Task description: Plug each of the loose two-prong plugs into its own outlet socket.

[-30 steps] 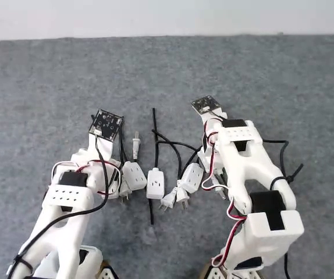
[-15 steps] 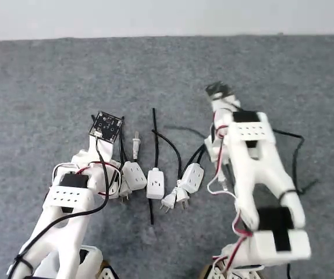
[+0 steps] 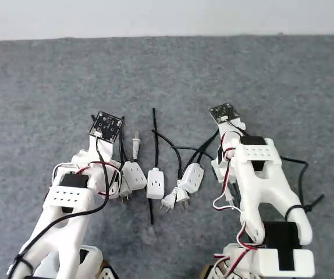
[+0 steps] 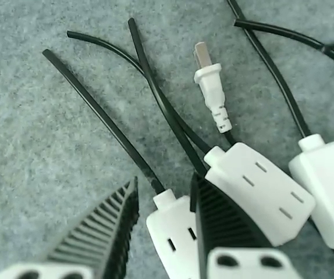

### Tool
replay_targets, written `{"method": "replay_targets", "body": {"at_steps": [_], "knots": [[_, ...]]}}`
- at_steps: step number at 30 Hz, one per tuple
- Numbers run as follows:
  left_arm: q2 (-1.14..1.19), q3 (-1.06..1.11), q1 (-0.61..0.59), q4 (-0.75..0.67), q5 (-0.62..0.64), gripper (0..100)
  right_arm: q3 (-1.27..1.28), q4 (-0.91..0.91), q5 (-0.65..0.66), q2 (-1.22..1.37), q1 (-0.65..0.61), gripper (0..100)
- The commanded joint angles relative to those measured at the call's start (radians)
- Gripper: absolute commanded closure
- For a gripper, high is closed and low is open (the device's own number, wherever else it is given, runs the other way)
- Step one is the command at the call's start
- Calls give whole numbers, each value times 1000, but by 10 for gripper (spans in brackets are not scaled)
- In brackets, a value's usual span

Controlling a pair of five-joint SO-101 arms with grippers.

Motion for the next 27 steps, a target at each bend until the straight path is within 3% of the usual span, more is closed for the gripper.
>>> {"method": "replay_targets", "body": {"at_steps": [1, 5, 18, 22, 27], "knots": [[-2, -7, 3, -35, 5, 862, -6, -22, 17, -61, 13, 810], [-5, -7, -34, -35, 5, 862, -6, -30, 17, -61, 42, 739], [-2, -7, -34, -37, 5, 862, -6, -127, 25, -59, 298, 739], [0, -8, -32, -37, 5, 862, -6, -94, 54, -62, 280, 739], [0, -7, -32, -48, 5, 862, -9, 16, 52, -71, 154, 739]]}}
